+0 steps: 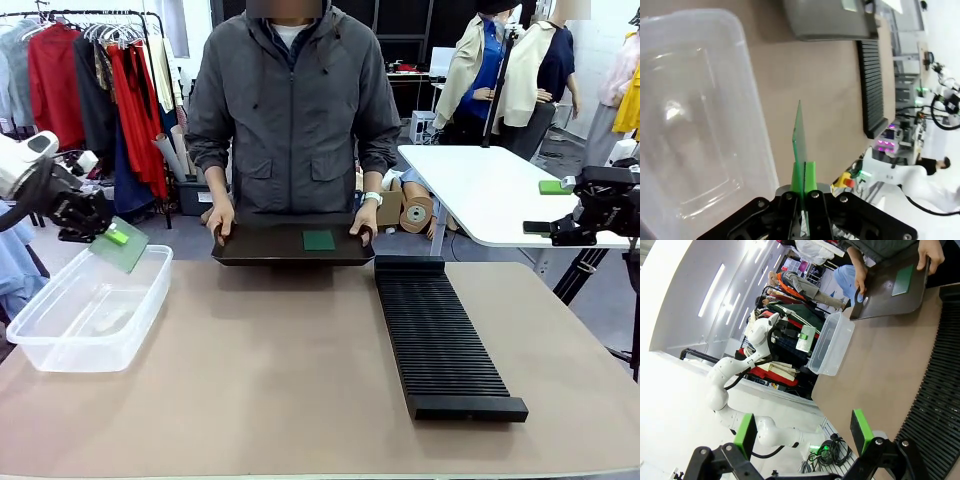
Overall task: Sort PCBs into racks and boxes based on the side picked up.
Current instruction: If the short side of the Blank PCB is picked up, insert it into the PCB Rack ; if the long side is picked up, place it in the Organizing box.
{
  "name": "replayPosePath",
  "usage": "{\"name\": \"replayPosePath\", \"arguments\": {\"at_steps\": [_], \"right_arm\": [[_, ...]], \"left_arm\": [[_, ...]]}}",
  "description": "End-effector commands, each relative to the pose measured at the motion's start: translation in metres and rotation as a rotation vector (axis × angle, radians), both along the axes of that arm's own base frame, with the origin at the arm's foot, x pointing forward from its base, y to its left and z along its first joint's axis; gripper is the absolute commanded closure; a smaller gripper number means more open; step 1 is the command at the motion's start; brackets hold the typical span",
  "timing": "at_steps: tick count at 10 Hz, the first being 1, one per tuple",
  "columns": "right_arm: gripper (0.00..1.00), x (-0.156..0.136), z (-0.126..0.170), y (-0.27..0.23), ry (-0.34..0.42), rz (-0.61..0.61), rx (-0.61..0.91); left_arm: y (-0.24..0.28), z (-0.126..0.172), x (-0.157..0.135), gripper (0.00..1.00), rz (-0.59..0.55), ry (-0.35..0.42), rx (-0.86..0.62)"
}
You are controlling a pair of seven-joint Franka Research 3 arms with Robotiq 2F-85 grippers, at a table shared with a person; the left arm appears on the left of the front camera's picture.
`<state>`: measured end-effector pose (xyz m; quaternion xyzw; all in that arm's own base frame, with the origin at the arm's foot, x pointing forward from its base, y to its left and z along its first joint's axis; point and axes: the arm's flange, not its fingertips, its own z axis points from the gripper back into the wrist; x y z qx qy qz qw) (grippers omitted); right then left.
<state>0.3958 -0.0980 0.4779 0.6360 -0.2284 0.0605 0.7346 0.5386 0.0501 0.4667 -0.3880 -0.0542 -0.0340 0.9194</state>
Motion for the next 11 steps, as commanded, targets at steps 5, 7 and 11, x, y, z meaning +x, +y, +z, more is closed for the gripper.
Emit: {"name": "replayPosePath", "arguments": {"at_steps": [5,7,11], "right_arm": [[0.00,-0.001,0.002,0.000,-0.010,0.005,0.004],[0.00,-0.001,0.002,0.000,-0.010,0.005,0.004],[0.00,-0.001,0.002,0.000,-0.010,0.005,0.004]], "left_arm": [[0.000,-0.026,-0.002,1.00,-0.043,0.059,0.267],[0.002,-0.036,0.011,1.00,-0.060,0.032,0.284],[0.007,-0.074,0.032,1.00,-0.033,0.050,0.263]]}}
